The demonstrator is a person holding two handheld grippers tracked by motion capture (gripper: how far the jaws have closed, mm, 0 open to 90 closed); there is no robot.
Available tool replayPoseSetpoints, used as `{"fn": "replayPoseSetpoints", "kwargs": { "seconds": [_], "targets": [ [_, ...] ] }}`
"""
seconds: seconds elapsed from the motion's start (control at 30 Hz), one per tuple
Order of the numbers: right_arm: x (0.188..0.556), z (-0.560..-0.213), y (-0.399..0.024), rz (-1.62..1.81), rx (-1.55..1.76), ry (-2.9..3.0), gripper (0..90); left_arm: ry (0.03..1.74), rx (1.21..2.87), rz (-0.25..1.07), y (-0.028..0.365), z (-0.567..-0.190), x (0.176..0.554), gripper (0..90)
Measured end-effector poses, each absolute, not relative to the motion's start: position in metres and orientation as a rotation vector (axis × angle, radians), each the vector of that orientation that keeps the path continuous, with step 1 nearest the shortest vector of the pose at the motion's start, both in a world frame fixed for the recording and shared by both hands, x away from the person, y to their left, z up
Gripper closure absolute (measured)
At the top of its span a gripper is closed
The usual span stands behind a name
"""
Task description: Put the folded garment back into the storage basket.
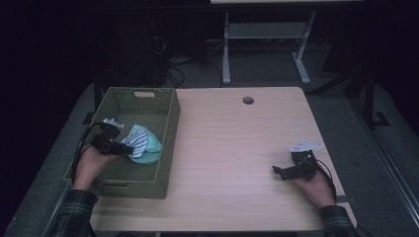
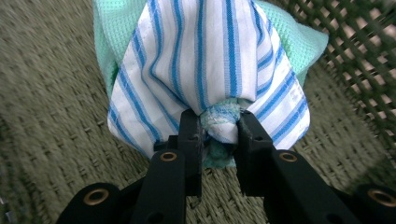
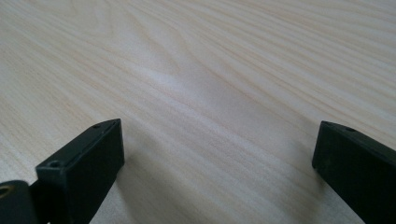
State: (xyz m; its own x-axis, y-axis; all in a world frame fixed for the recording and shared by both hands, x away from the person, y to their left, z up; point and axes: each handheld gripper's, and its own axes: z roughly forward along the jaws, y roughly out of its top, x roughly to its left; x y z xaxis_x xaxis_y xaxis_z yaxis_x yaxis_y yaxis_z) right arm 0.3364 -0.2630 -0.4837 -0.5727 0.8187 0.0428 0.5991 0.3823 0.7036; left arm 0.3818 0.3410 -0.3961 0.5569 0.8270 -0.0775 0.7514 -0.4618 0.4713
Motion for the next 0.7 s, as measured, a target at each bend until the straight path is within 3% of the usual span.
{"fn": "replayPoseSetpoints", "kwargs": {
  "seconds": [0.3,0.7],
  "targets": [
    [0.336,-0.484,-0.263,0.992,1.244,2.333,1.8,1.293,2.349,0.187,0.343,-0.407,0.384,67.9],
    [0.336,-0.484,-0.263,0.991,1.247,2.331,1.8,1.298,2.296,0.230,0.345,-0.402,0.381,29.9]
  ]
}}
